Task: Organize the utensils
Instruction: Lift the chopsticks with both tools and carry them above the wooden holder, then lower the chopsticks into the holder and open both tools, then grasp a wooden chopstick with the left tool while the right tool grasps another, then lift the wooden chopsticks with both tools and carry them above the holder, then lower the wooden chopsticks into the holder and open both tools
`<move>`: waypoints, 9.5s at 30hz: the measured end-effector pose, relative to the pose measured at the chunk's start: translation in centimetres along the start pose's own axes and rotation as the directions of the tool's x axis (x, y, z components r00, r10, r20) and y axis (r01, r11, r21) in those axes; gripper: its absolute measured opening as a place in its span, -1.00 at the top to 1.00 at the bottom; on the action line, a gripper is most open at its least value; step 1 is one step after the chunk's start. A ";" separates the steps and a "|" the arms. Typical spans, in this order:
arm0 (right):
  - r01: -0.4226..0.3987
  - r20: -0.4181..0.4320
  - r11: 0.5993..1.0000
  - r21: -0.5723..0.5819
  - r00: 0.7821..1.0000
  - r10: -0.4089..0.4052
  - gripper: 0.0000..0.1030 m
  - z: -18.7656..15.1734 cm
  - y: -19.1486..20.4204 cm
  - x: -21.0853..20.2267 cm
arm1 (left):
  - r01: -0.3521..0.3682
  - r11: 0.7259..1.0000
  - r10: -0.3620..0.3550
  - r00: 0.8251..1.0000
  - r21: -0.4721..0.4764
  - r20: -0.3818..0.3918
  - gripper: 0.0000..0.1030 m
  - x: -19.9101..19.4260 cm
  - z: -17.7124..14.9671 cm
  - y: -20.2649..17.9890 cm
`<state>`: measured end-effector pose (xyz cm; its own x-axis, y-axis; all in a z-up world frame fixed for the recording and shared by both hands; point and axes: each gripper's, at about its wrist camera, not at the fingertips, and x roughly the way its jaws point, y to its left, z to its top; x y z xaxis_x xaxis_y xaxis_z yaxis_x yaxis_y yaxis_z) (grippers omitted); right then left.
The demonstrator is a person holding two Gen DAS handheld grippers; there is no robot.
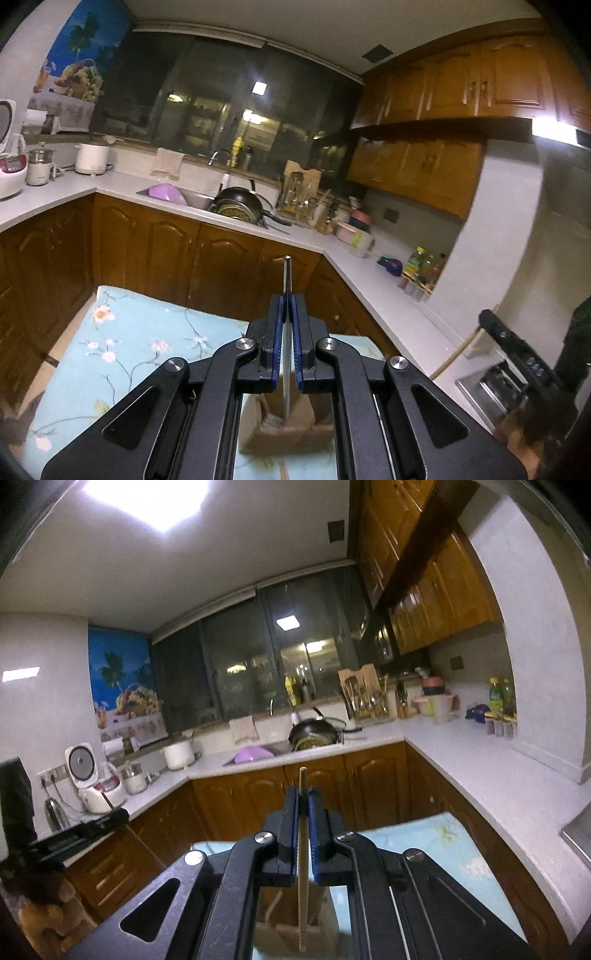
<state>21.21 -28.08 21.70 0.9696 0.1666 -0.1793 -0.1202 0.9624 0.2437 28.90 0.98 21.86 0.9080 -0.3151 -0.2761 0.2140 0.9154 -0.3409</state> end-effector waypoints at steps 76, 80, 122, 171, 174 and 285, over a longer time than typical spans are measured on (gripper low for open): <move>0.112 -0.311 0.979 0.172 0.949 -0.053 -0.87 -18.1 -6.0 -9.9 | -0.127 0.992 0.109 0.931 -0.028 -0.350 -0.61 -7.0 -21.2 4.2; 0.127 -0.333 0.979 0.157 0.940 -0.068 -0.87 -19.7 -5.6 -10.8 | -0.124 0.991 0.100 0.923 -0.042 -0.373 -0.61 -7.5 -22.9 4.3; 0.147 -0.548 0.982 0.117 0.834 -0.059 0.17 -24.6 -5.7 -6.5 | 0.058 0.951 0.151 0.772 0.305 -0.617 0.77 -1.0 -28.8 -1.5; 0.010 -0.490 0.996 0.085 0.871 0.033 0.91 -18.6 -2.3 -5.1 | 0.115 0.987 -0.047 0.879 0.116 -0.475 0.90 -3.4 -18.9 -0.5; -0.004 -0.456 0.995 0.100 0.889 0.049 0.91 -17.5 -2.0 -6.0 | 0.118 0.987 -0.056 0.893 0.113 -0.447 0.90 -5.0 -18.0 -0.4; 0.001 -0.117 0.987 0.158 0.993 0.017 0.15 -6.6 -4.4 5.6 | -0.096 0.992 0.105 0.987 0.076 -0.124 0.05 5.5 -7.6 -0.2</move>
<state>25.76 -29.94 13.35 0.9358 0.2073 -0.2852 -0.0838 0.9165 0.3912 31.07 -2.80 13.57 0.8739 -0.2461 -0.4193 0.1528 0.9578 -0.2436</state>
